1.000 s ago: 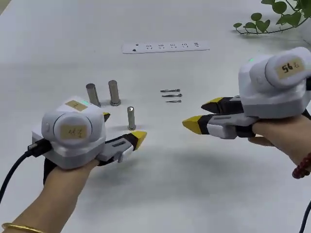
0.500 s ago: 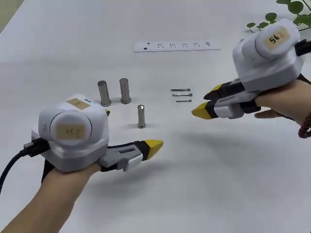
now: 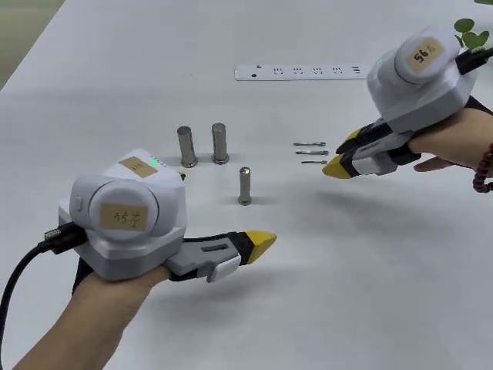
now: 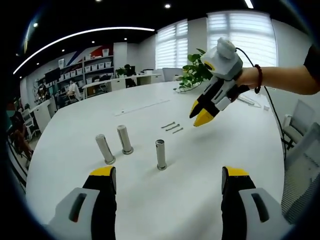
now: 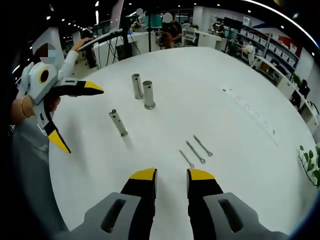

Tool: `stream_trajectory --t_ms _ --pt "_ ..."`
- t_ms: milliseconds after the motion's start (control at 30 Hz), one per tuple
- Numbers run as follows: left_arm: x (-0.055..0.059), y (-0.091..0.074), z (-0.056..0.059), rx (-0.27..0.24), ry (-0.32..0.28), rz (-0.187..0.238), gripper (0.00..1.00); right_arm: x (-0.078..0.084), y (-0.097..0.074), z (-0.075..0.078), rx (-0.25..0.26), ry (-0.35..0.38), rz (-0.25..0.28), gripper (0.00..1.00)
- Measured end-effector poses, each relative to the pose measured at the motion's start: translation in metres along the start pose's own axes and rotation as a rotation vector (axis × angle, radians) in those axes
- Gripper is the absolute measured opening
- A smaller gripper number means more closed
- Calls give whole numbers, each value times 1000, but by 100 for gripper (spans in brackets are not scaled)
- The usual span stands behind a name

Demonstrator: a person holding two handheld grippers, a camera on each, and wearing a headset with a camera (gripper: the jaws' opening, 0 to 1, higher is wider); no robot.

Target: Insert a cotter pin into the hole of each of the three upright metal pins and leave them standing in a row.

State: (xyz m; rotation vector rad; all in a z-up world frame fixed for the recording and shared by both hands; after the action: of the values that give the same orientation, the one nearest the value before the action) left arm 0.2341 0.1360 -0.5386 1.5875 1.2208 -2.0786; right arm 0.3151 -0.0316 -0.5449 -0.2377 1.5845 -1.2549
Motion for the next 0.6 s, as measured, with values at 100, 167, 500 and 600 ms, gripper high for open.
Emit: stream_trajectory --t_ms 100,167,500,600 --pt "-4 -5 -1 -8 -3 13 86 2 7 4 -2 -18 -13 18" --pt "-6 -8 -2 -8 -6 19 86 3 11 7 -3 -25 -19 17" --pt "1 -11 -4 -20 11 -17 83 0 28 17 -27 -68 -19 11" --pt "3 -11 -6 -33 31 -22 81 2 33 20 -27 -79 -31 10"
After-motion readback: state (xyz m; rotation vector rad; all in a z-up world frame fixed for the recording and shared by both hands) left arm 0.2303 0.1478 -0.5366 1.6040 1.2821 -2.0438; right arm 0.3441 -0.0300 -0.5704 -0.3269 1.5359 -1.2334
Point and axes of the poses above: the centre of the closed fingertips' face, and the gripper's own axes: y roughly forward along the fingers, z roughly to its right, x roughly out of its underside, the point moved 3 cm from there along -y, roughly backward along the fingers, and after that the axes turned 4 degrees about x, right-handed, at the moved point
